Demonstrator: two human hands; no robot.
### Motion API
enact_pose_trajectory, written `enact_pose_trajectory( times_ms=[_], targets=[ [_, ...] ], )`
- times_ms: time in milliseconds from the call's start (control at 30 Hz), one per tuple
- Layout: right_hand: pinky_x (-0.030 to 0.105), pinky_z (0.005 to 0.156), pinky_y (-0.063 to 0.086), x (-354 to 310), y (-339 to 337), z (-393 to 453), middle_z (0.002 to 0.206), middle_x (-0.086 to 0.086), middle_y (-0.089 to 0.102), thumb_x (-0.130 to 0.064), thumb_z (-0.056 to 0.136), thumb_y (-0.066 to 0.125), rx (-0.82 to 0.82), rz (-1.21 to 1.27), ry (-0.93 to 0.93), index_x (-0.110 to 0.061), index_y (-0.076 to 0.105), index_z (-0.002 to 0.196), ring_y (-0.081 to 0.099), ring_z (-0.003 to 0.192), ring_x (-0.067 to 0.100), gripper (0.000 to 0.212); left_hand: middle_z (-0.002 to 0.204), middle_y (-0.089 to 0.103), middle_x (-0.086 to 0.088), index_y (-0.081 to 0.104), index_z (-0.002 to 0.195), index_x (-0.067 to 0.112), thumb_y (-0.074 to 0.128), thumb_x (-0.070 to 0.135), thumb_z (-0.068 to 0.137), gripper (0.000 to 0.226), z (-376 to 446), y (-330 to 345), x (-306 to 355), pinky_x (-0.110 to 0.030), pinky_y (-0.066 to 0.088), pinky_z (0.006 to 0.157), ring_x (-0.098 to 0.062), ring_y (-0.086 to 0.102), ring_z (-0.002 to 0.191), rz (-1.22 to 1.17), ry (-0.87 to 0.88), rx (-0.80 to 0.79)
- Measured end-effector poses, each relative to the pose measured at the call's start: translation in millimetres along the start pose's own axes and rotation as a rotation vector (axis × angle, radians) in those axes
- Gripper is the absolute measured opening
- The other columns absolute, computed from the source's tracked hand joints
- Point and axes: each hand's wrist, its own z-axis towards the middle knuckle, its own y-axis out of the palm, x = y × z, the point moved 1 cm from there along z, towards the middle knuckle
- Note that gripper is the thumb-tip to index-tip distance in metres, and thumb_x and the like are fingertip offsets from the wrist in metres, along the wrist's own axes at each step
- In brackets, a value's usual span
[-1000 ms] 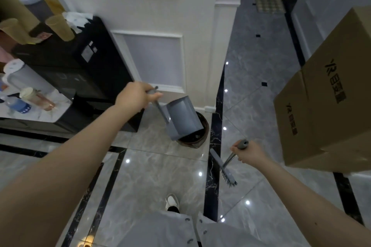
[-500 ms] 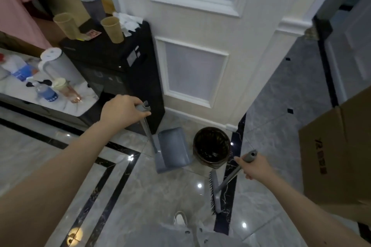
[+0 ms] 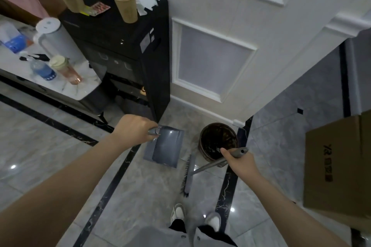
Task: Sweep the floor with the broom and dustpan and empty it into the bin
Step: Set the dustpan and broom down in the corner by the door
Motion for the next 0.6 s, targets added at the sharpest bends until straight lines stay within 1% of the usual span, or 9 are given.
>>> enact_pose_trajectory(
  times_ms=[33, 100, 167, 200, 267, 333, 400, 500, 600],
  targets=[
    [0.025, 0.071, 0.051, -5.2, 1.4, 4.1, 0.076, 0.001, 0.068, -0.039, 0.086, 0.063, -0.002, 0.029, 0.003, -0.009, 0.073, 0.09, 0.062, 0.073, 0.009, 0.032, 0.042, 0.056, 0.004, 0.066, 0.053, 0.025, 0.073, 0.041, 0.054, 0.017, 6.6, 4.3, 1.3, -0.015, 0.023, 0.039, -0.017, 0.054, 0.035, 0.015, 0.023, -0.025],
    [0.021, 0.063, 0.046, -13.3, 4.6, 11.5, 0.075, -0.004, 0.062, -0.038, 0.089, 0.061, -0.021, 0.104, 0.026, -0.017, 0.07, 0.094, 0.057, 0.068, 0.004, 0.023, 0.039, 0.052, 0.003, 0.058, 0.046, 0.024, 0.081, 0.039, 0.052, 0.028, 14.9, 12.4, 6.1, -0.015, 0.019, 0.042, -0.017, 0.051, 0.033, 0.049, 0.084, -0.096],
    [0.021, 0.055, 0.043, -21.3, 6.4, 22.7, 0.07, -0.002, 0.059, -0.041, 0.089, 0.059, -0.055, 0.138, 0.058, -0.022, 0.067, 0.091, 0.057, 0.062, 0.008, 0.021, 0.039, 0.05, 0.004, 0.055, 0.045, 0.023, 0.086, 0.04, 0.048, 0.035, 27.1, 17.8, 12.4, -0.015, 0.019, 0.04, -0.016, 0.051, 0.034, 0.067, 0.135, -0.145],
    [0.022, 0.053, 0.043, -25.3, 6.5, 29.7, 0.067, -0.001, 0.059, -0.043, 0.089, 0.058, -0.069, 0.128, 0.065, -0.022, 0.067, 0.089, 0.057, 0.06, 0.011, 0.023, 0.039, 0.05, 0.005, 0.055, 0.045, 0.024, 0.087, 0.039, 0.046, 0.035, 34.9, 19.2, 15.3, -0.016, 0.02, 0.039, -0.015, 0.051, 0.034, 0.074, 0.158, -0.16],
    [0.024, 0.053, 0.045, -33.3, 6.1, 45.4, 0.064, 0.001, 0.059, -0.045, 0.088, 0.06, -0.101, 0.132, 0.073, -0.021, 0.068, 0.082, 0.058, 0.058, 0.015, 0.026, 0.04, 0.051, 0.006, 0.058, 0.047, 0.027, 0.088, 0.039, 0.042, 0.034, 52.8, 17.7, 21.0, -0.014, 0.024, 0.035, -0.013, 0.051, 0.034, 0.095, 0.197, -0.191],
    [0.022, 0.046, 0.042, -43.3, 4.2, 61.4, 0.061, 0.003, 0.057, -0.039, 0.088, 0.061, -0.158, 0.189, 0.078, -0.02, 0.066, 0.074, 0.054, 0.053, 0.016, 0.025, 0.042, 0.054, 0.008, 0.064, 0.052, 0.03, 0.088, 0.043, 0.041, 0.029, 72.5, 15.6, 25.1, -0.014, 0.028, 0.033, -0.011, 0.051, 0.035, 0.153, 0.232, -0.217],
    [0.02, 0.041, 0.04, -55.8, -1.1, 76.1, 0.061, 0.006, 0.057, -0.033, 0.089, 0.061, -0.221, 0.189, 0.084, -0.015, 0.069, 0.078, 0.052, 0.05, 0.016, 0.023, 0.045, 0.055, 0.009, 0.066, 0.057, 0.03, 0.086, 0.043, 0.045, 0.026, 90.1, 16.7, 28.0, -0.016, 0.031, 0.034, -0.011, 0.052, 0.037, 0.2, 0.307, -0.256],
    [0.024, 0.047, 0.045, -68.7, -10.7, 101.4, 0.063, 0.012, 0.06, -0.033, 0.087, 0.061, -0.254, 0.113, 0.066, 0.003, 0.069, 0.093, 0.054, 0.049, 0.016, 0.038, 0.049, 0.056, 0.008, 0.064, 0.057, 0.028, 0.084, 0.04, 0.047, 0.026, 122.5, 19.6, 29.8, -0.02, 0.038, 0.04, -0.012, 0.052, 0.04, 0.284, 0.444, -0.314],
    [0.033, 0.059, 0.052, -76.8, -17.3, 129.4, 0.069, 0.012, 0.068, -0.05, 0.086, 0.054, -0.255, -0.035, -0.016, -0.001, 0.07, 0.092, 0.062, 0.059, 0.02, 0.052, 0.053, 0.058, 0.009, 0.063, 0.058, 0.029, 0.085, 0.04, 0.045, 0.028, 151.9, 25.2, 26.3, -0.021, 0.04, 0.043, -0.013, 0.054, 0.044, 0.344, 0.472, -0.349]
  ],
)
